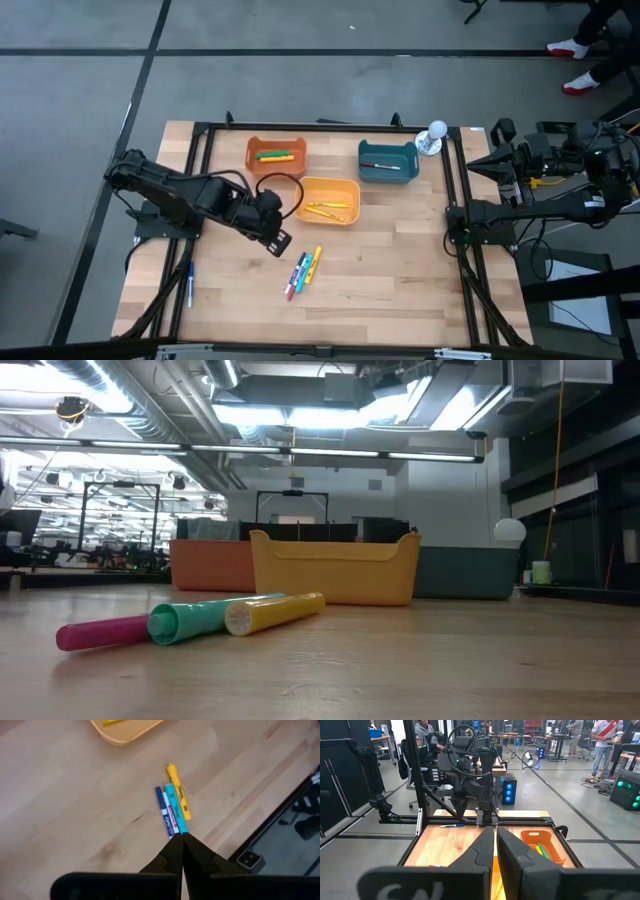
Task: Pick & Place Markers
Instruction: Put the big light blue highlighter pen into the orange bin
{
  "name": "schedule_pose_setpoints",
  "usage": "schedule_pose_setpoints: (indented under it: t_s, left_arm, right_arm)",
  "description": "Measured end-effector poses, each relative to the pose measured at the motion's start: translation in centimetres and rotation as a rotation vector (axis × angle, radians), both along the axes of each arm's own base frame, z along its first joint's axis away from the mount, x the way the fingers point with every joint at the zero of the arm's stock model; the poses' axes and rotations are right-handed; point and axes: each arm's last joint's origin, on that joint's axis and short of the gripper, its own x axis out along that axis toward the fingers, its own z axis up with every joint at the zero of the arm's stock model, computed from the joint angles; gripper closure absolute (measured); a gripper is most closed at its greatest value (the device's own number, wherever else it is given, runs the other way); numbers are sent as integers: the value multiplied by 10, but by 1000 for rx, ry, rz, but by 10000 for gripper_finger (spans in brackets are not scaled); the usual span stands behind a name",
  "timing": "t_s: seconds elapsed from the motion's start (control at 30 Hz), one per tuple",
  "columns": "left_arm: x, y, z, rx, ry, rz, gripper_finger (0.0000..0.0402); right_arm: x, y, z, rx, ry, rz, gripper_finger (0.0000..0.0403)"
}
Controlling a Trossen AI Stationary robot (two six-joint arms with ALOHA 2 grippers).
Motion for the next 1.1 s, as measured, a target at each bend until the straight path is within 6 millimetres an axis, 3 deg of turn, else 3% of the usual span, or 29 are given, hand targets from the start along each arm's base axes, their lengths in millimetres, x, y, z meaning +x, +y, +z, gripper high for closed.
schedule_pose_setpoints:
  t_s: [0.4, 0.63, 0.93, 1.1]
  left_arm:
    - [-3, -14, 1, 47, -15, -212, 400]
    - [3, -21, 5, 117, -124, -429, 400]
    - [12, -24, 7, 106, -196, -435, 400]
    - [24, -28, 0, 35, -194, -349, 400]
  right_arm:
    - [0, 0, 0, 0, 0, 0, 379]
    - [0, 0, 0, 0, 0, 0, 379]
    - [0, 0, 0, 0, 0, 0, 379]
    - [0, 0, 0, 0, 0, 0, 379]
